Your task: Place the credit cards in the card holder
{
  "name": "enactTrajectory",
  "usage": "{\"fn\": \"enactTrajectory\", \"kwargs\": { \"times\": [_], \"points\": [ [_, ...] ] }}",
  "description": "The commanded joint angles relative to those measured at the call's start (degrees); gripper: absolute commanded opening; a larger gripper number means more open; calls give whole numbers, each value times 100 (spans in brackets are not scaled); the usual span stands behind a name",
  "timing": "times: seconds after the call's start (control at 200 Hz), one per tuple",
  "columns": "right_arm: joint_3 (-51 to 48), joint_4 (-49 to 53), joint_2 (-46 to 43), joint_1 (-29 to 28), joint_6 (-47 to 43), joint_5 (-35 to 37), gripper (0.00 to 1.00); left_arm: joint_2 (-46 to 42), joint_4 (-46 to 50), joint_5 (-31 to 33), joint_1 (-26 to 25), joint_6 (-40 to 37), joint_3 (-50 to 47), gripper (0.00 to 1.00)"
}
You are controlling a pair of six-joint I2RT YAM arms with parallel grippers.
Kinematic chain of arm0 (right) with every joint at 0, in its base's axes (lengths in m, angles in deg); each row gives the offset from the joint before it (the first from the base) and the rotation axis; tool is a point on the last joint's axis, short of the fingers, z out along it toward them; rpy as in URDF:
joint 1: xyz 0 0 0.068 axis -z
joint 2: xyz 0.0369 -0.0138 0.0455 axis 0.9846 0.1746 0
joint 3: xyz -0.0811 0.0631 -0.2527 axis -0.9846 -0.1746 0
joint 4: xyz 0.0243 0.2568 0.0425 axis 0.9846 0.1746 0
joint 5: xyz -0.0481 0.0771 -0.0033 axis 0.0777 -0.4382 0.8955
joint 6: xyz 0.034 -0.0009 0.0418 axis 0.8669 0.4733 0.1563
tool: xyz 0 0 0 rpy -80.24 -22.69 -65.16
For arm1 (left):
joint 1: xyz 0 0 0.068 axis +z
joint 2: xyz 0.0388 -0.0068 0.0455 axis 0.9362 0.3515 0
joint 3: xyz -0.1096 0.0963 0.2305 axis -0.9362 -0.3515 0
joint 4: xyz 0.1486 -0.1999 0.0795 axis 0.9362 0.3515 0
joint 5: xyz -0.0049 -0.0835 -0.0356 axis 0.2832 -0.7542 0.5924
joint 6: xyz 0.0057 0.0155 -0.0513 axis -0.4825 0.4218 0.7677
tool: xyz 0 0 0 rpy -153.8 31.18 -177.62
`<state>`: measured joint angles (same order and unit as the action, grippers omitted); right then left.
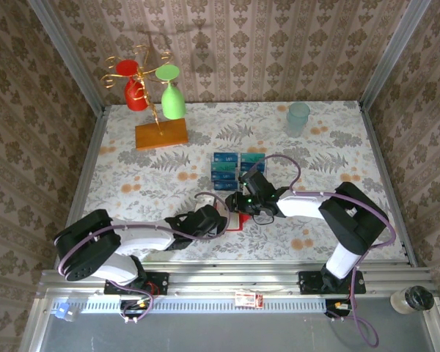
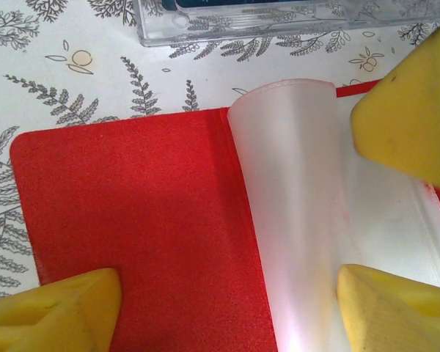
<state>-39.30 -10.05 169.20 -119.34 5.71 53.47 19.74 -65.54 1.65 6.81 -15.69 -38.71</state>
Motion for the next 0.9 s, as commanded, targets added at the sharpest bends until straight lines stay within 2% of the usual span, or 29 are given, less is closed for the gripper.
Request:
{"fn": "enactTrajectory", "kwargs": {
  "times": [0.0,0.185,0.45,0.895],
  "points": [
    [-81,-108,-361,90,222,-129,41,-83,125,-138,-12,126,-226,78],
    [-53,-252,-383,100,377,-332,44,-143,2,-138,-14,105,-306,77],
    [-192,-1026,1,96,834,-694,44,-491,-323,-110,-8,47,-581,77],
    [-125,-1607,532,81,1142,-1040,45,-728,-504,-100,-6,8,-748,78]
  ]
}}
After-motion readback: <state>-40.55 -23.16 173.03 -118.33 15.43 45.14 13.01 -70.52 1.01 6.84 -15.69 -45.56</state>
